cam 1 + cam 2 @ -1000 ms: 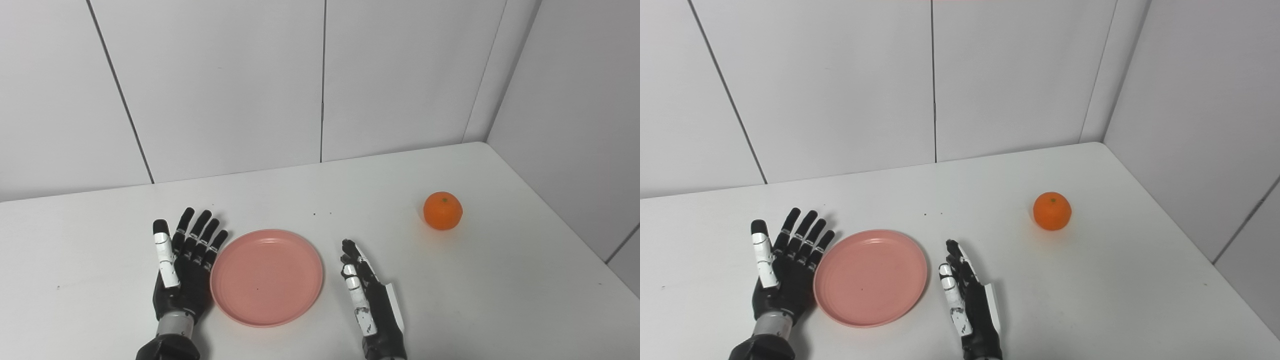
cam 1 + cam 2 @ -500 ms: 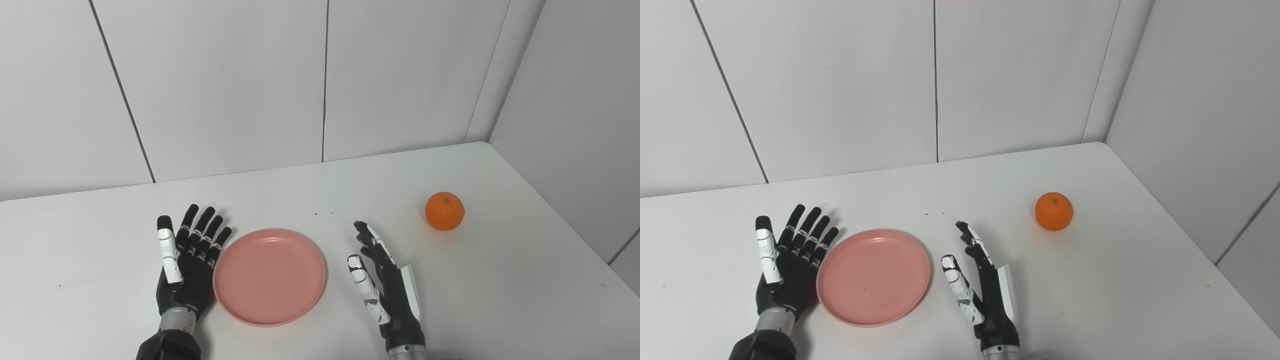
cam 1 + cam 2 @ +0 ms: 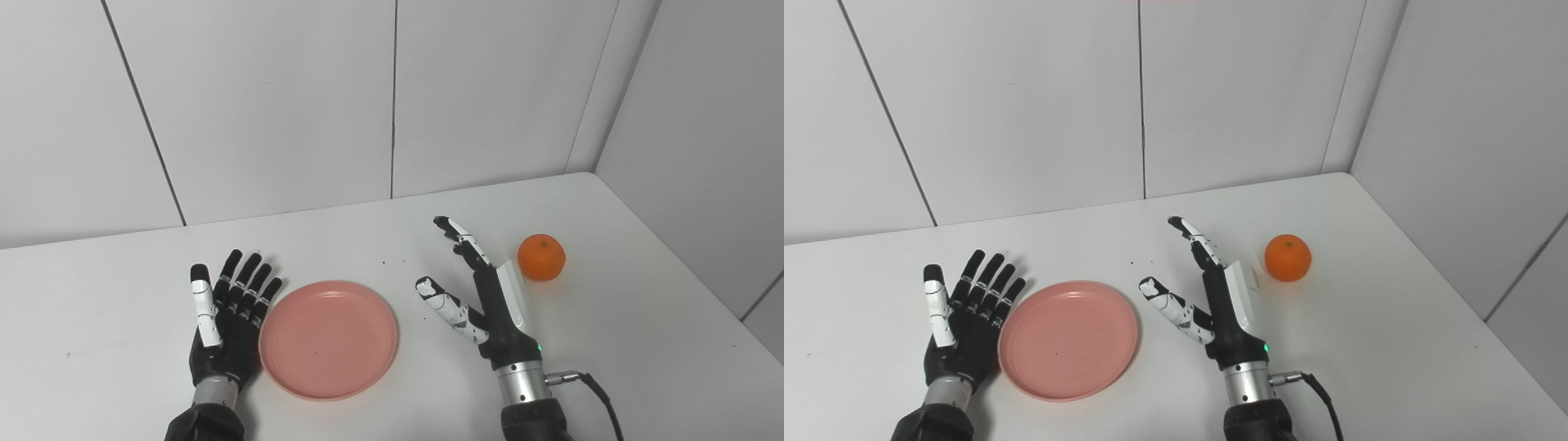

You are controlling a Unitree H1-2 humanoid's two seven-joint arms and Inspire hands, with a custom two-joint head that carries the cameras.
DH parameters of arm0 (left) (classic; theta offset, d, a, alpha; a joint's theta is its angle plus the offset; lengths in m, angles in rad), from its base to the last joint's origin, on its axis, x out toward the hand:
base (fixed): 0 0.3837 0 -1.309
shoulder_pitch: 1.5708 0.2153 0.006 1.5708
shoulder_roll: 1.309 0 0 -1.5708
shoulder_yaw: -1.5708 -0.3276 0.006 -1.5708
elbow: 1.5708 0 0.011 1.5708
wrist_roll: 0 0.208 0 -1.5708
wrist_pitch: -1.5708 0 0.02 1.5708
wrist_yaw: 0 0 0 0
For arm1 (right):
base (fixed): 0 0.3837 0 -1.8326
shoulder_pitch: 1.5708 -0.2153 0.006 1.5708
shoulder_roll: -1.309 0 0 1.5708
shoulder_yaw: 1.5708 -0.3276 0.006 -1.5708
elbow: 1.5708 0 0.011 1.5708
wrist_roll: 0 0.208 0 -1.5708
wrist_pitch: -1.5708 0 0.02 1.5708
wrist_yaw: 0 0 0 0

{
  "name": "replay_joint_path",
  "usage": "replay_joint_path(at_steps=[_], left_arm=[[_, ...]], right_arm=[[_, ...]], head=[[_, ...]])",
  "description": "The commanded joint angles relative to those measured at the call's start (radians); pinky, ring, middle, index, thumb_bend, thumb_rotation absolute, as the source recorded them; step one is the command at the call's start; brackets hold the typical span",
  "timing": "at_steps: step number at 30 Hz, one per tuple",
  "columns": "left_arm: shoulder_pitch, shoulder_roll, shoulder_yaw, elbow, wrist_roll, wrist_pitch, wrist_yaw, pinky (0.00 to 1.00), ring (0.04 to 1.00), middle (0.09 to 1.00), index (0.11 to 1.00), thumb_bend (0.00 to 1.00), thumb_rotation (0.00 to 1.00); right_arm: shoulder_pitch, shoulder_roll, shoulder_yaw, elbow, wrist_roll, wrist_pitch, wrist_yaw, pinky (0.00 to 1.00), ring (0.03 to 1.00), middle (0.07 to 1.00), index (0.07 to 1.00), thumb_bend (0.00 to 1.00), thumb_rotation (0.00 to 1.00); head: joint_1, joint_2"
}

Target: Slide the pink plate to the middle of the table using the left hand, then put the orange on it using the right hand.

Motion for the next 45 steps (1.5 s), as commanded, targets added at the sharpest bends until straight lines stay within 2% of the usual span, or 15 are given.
replay_joint_path(at_steps=[1, 2, 3, 5, 7, 12, 22, 31, 39, 45], left_arm=[[0.057, 0.005, 0.007, 0.076, 0.026, 0.06, 0.039, 0.82, 0.878, 0.844, 0.879, 0.76, 0.76], [0.057, 0.006, 0.007, 0.077, 0.026, 0.061, 0.039, 0.82, 0.878, 0.844, 0.88, 0.75, 0.76], [0.057, 0.005, 0.008, 0.077, 0.025, 0.062, 0.039, 0.82, 0.876, 0.843, 0.873, 0.76, 0.76], [0.055, 0.004, 0.011, 0.078, 0.024, 0.065, 0.044, 0.82, 0.872, 0.838, 0.863, 0.76, 0.75], [0.053, 0.005, 0.012, 0.078, 0.026, 0.067, 0.047, 0.81, 0.869, 0.833, 0.863, 0.76, 0.75], [0.051, 0.008, 0.013, 0.078, 0.025, 0.07, 0.046, 0.81, 0.868, 0.831, 0.861, 0.76, 0.75], [0.053, 0.011, 0.005, 0.076, 0.029, 0.07, 0.043, 0.81, 0.87, 0.83, 0.873, 0.75, 0.75], [0.055, 0.01, 0.005, 0.075, 0.028, 0.071, 0.045, 0.8, 0.862, 0.827, 0.868, 0.76, 0.74], [0.055, 0.009, 0.002, 0.078, 0.031, 0.067, 0.044, 0.81, 0.867, 0.831, 0.873, 0.75, 0.75], [0.056, 0.009, 0.001, 0.079, 0.032, 0.067, 0.044, 0.81, 0.866, 0.827, 0.869, 0.75, 0.75]], right_arm=[[-0.043, -0.02, -0.005, -0.04, -0.066, 0.035, 0.014, 0.74, 0.811, 0.838, 0.815, 0.85, 1.0], [-0.057, -0.037, -0.008, -0.041, -0.107, 0.05, 0.021, 0.74, 0.809, 0.836, 0.813, 0.86, 1.0], [-0.067, -0.047, -0.011, -0.042, -0.135, 0.06, 0.026, 0.85, 0.826, 0.829, 0.805, 0.86, 1.0], [-0.089, -0.073, -0.02, -0.041, -0.185, 0.077, 0.04, 0.95, 0.852, 0.834, 0.807, 0.85, 1.0], [-0.108, -0.093, -0.029, -0.036, -0.207, 0.087, 0.045, 0.98, 0.865, 0.836, 0.801, 0.84, 0.99], [-0.156, -0.146, -0.05, -0.013, -0.28, 0.117, 0.063, 1.0, 0.875, 0.833, 0.776, 0.86, 1.0], [-0.212, -0.232, -0.076, 0.038, -0.36, 0.16, 0.103, 0.98, 0.867, 0.816, 0.759, 0.85, 1.0], [-0.239, -0.295, -0.107, 0.125, -0.328, 0.158, 0.106, 0.96, 0.85, 0.801, 0.759, 0.85, 1.0], [-0.257, -0.34, -0.123, 0.225, -0.273, 0.149, 0.071, 0.78, 0.794, 0.793, 0.756, 0.85, 0.95], [-0.269, -0.362, -0.12, 0.305, -0.245, 0.135, 0.031, 0.75, 0.775, 0.775, 0.749, 0.86, 0.96]], head=[[0.001, 0.0], [0.001, 0.0], [0.001, 0.0], [0.005, -0.001], [0.005, -0.001], [0.002, -0.003], [0.001, -0.003], [0.001, -0.003], [0.002, -0.004], [0.003, -0.002]])
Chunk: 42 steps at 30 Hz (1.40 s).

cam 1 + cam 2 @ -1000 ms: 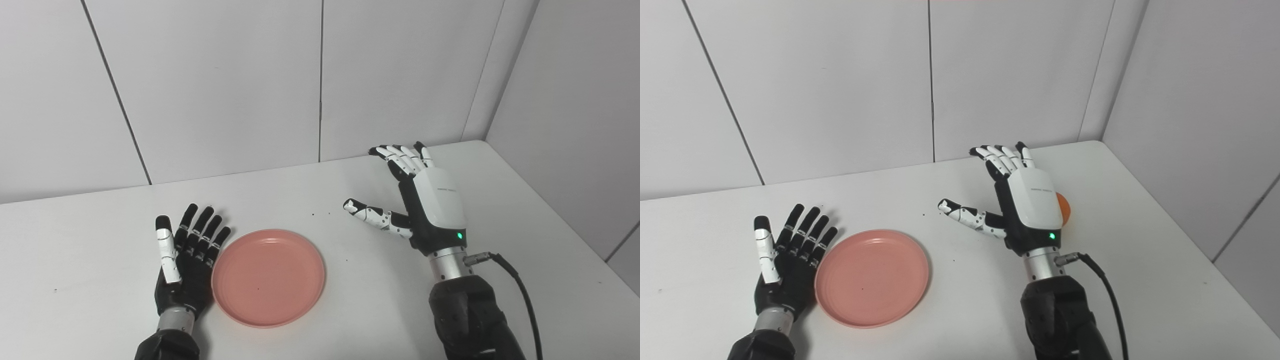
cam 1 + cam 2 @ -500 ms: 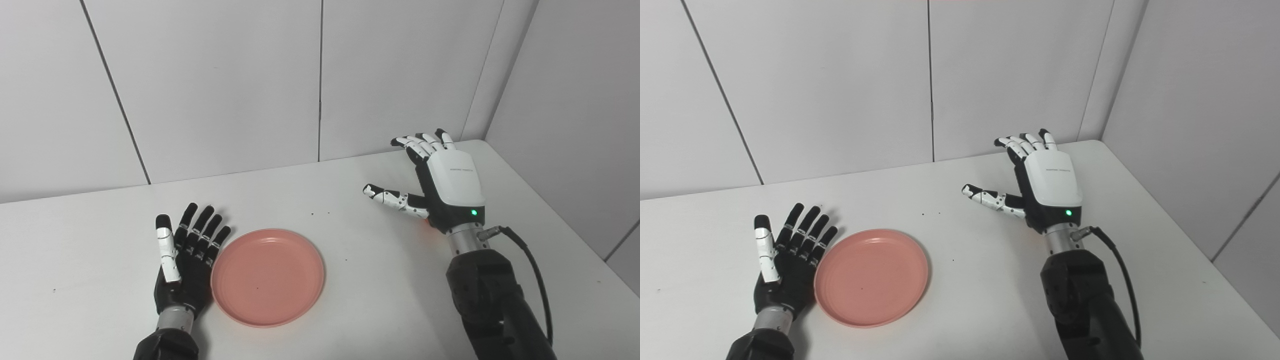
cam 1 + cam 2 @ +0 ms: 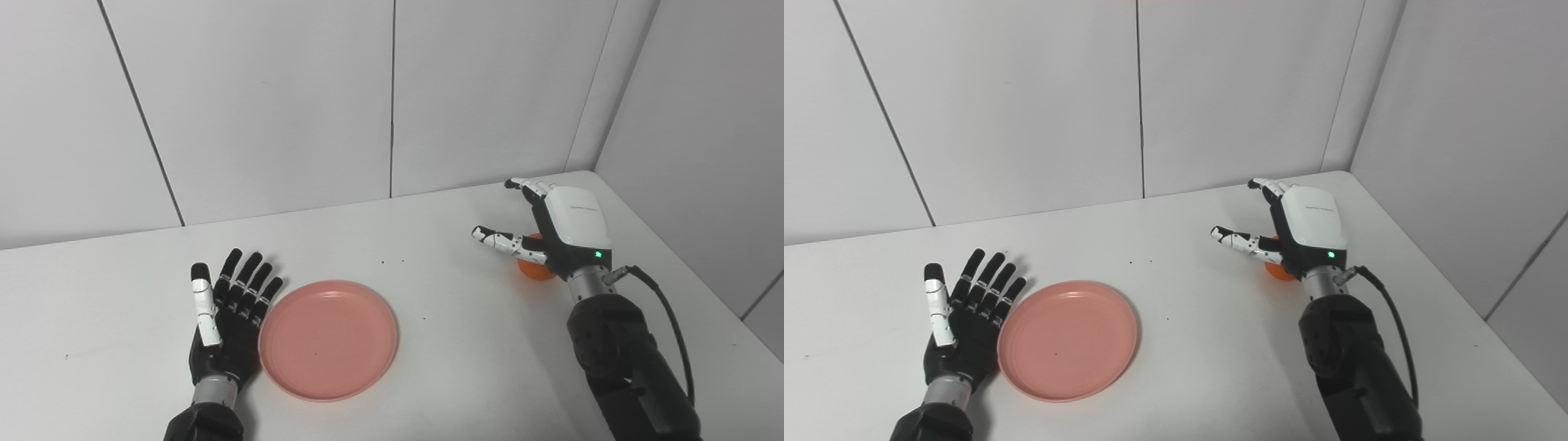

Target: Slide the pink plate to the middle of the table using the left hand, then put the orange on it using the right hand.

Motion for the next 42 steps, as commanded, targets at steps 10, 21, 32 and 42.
replay_joint_path(at_steps=[10, 21, 32, 42], left_arm=[[0.063, -0.001, 0.007, 0.075, 0.027, 0.07, 0.05, 0.8, 0.864, 0.835, 0.864, 0.75, 0.74], [0.066, -0.006, 0.009, 0.07, 0.025, 0.072, 0.054, 0.78, 0.854, 0.822, 0.855, 0.75, 0.74], [0.069, -0.007, 0.008, 0.068, 0.024, 0.07, 0.049, 0.79, 0.86, 0.821, 0.864, 0.76, 0.73], [0.075, -0.012, 0.005, 0.058, 0.032, 0.073, 0.059, 0.78, 0.861, 0.82, 0.861, 0.75, 0.74]], right_arm=[[-0.081, -0.077, 0.015, 0.088, 0.02, 0.0, -0.049, 0.69, 0.757, 0.773, 0.757, 0.85, 0.93], [-0.09, -0.117, 0.05, 0.145, 0.031, 0.005, -0.048, 0.68, 0.752, 0.772, 0.754, 0.85, 0.91], [-0.09, -0.13, 0.086, 0.184, 0.039, 0.018, -0.032, 0.72, 0.754, 0.77, 0.748, 0.85, 0.89], [-0.073, -0.125, 0.122, 0.222, 0.035, 0.022, -0.026, 0.71, 0.761, 0.775, 0.759, 0.84, 0.88]], head=[[0.002, 0.001], [0.008, 0.006], [0.014, 0.008], [0.016, 0.011]])
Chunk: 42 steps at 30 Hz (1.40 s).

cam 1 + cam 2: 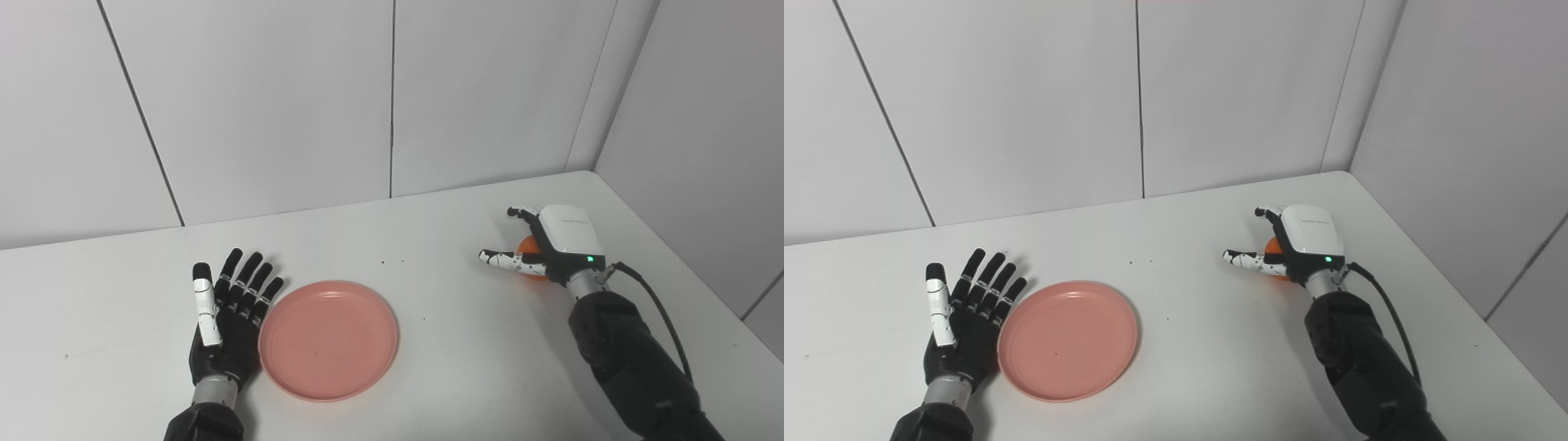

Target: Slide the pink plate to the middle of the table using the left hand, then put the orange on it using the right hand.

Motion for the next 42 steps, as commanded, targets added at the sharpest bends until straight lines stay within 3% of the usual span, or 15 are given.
replay_joint_path(at_steps=[1, 17, 19, 22, 24, 26, 29, 32, 40, 42], left_arm=[[0.074, -0.006, 0.006, 0.06, 0.031, 0.074, 0.06, 0.78, 0.861, 0.82, 0.86, 0.75, 0.74], [0.077, -0.005, 0.007, 0.047, 0.03, 0.086, 0.064, 0.78, 0.857, 0.816, 0.855, 0.75, 0.73], [0.078, -0.004, 0.006, 0.046, 0.031, 0.087, 0.063, 0.78, 0.862, 0.824, 0.86, 0.75, 0.73], [0.078, -0.004, 0.005, 0.045, 0.032, 0.088, 0.064, 0.78, 0.86, 0.821, 0.855, 0.75, 0.73], [0.077, -0.005, 0.006, 0.045, 0.032, 0.089, 0.066, 0.78, 0.86, 0.819, 0.853, 0.75, 0.73], [0.075, -0.004, 0.006, 0.044, 0.032, 0.09, 0.066, 0.77, 0.857, 0.816, 0.848, 0.76, 0.73], [0.076, -0.002, 0.004, 0.039, 0.034, 0.093, 0.067, 0.77, 0.857, 0.812, 0.85, 0.75, 0.74], [0.075, 0.0, 0.004, 0.04, 0.036, 0.092, 0.066, 0.78, 0.859, 0.812, 0.851, 0.75, 0.74], [0.07, 0.004, 0.004, 0.042, 0.033, 0.093, 0.063, 0.79, 0.862, 0.817, 0.855, 0.76, 0.73], [0.07, 0.003, 0.003, 0.039, 0.033, 0.096, 0.063, 0.78, 0.864, 0.816, 0.858, 0.75, 0.74]], right_arm=[[-0.023, -0.026, -0.004, -0.006, -0.004, 0.019, -0.027, 0.71, 0.757, 0.772, 0.757, 0.84, 0.87], [-0.036, -0.036, 0.044, 0.143, 0.017, 0.024, -0.057, 0.7, 0.741, 0.762, 0.738, 0.84, 0.87], [-0.034, -0.036, 0.042, 0.155, 0.03, 0.025, -0.062, 0.67, 0.719, 0.745, 0.731, 0.84, 0.87], [-0.031, -0.037, 0.043, 0.172, 0.043, 0.021, -0.07, 0.48, 0.588, 0.659, 0.673, 0.83, 0.87], [-0.03, -0.038, 0.045, 0.181, 0.052, 0.02, -0.069, 0.45, 0.562, 0.643, 0.662, 0.83, 0.87], [-0.029, -0.039, 0.049, 0.192, 0.059, 0.019, -0.071, 0.39, 0.483, 0.559, 0.608, 0.81, 0.86], [-0.028, -0.042, 0.062, 0.206, 0.056, 0.019, -0.083, 0.22, 0.286, 0.36, 0.43, 0.78, 0.85], [-0.032, -0.047, 0.083, 0.224, 0.046, 0.018, -0.09, 0.16, 0.228, 0.297, 0.343, 0.72, 0.85], [-0.033, -0.049, 0.097, 0.239, 0.08, 0.0, -0.116, 0.19, 0.267, 0.316, 0.361, 0.54, 0.78], [-0.034, -0.046, 0.094, 0.242, 0.091, 0.0, -0.121, 0.15, 0.217, 0.278, 0.329, 0.49, 0.7]], head=[[0.001, 0.0], [0.008, 0.006], [0.009, 0.006], [0.009, 0.007], [0.009, 0.007], [0.009, 0.007], [0.014, 0.011], [0.014, 0.011], [0.014, 0.012], [0.014, 0.012]])
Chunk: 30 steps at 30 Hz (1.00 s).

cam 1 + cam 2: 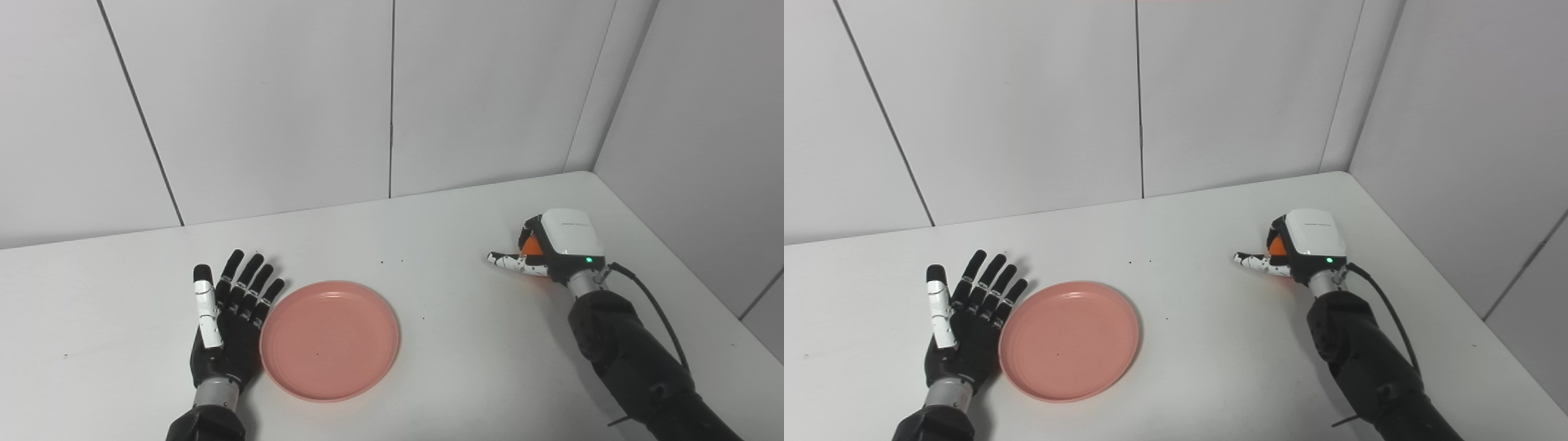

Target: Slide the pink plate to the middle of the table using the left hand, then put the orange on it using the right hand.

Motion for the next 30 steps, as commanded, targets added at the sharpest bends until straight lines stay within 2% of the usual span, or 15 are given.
replay_joint_path(at_steps=[1, 3, 5, 9, 11, 16, 21, 30], left_arm=[[0.059, 0.005, 0.005, 0.049, 0.031, 0.096, 0.061, 0.78, 0.863, 0.816, 0.858, 0.75, 0.74], [0.059, 0.004, 0.005, 0.047, 0.031, 0.096, 0.062, 0.78, 0.862, 0.814, 0.855, 0.75, 0.73], [0.06, 0.005, 0.003, 0.046, 0.034, 0.094, 0.062, 0.77, 0.861, 0.815, 0.854, 0.75, 0.74], [0.059, 0.004, 0.005, 0.046, 0.032, 0.096, 0.063, 0.79, 0.86, 0.81, 0.853, 0.75, 0.73], [0.057, 0.002, 0.006, 0.048, 0.032, 0.096, 0.065, 0.78, 0.859, 0.805, 0.85, 0.75, 0.73], [0.057, -0.001, 0.003, 0.049, 0.035, 0.094, 0.066, 0.77, 0.854, 0.804, 0.855, 0.75, 0.74], [0.061, -0.006, 0.002, 0.047, 0.032, 0.092, 0.064, 0.78, 0.853, 0.807, 0.854, 0.74, 0.74], [0.066, -0.014, -0.002, 0.046, 0.036, 0.087, 0.067, 0.77, 0.851, 0.815, 0.857, 0.75, 0.73]], right_arm=[[0.026, 0.001, 0.013, 0.036, 0.027, -0.001, 0.03, 0.13, 0.189, 0.253, 0.304, 0.48, 0.66], [0.026, 0.0, 0.015, 0.042, 0.035, -0.012, 0.016, 0.1, 0.154, 0.217, 0.265, 0.45, 0.57], [0.025, -0.003, 0.019, 0.049, 0.041, -0.022, 0.004, 0.1, 0.153, 0.217, 0.261, 0.45, 0.55], [0.021, -0.008, 0.022, 0.058, 0.053, -0.059, -0.041, 0.08, 0.136, 0.195, 0.231, 0.45, 0.46], [0.02, -0.009, 0.018, 0.035, 0.063, -0.056, -0.036, 0.09, 0.142, 0.2, 0.241, 0.47, 0.44], [0.017, -0.016, 0.014, -0.053, 0.077, -0.006, 0.026, 0.11, 0.157, 0.218, 0.263, 0.48, 0.46], [0.022, -0.028, -0.001, -0.137, 0.07, -0.002, 0.046, 0.11, 0.157, 0.216, 0.26, 0.5, 0.42], [0.016, -0.032, -0.037, -0.317, 0.054, 0.017, 0.092, 0.08, 0.126, 0.188, 0.244, 0.49, 0.47]], head=[[0.001, -0.001], [0.002, 0.001], [0.003, 0.002], [0.002, 0.002], [0.001, 0.0], [0.003, -0.001], [0.008, 0.001], [0.021, 0.003]])
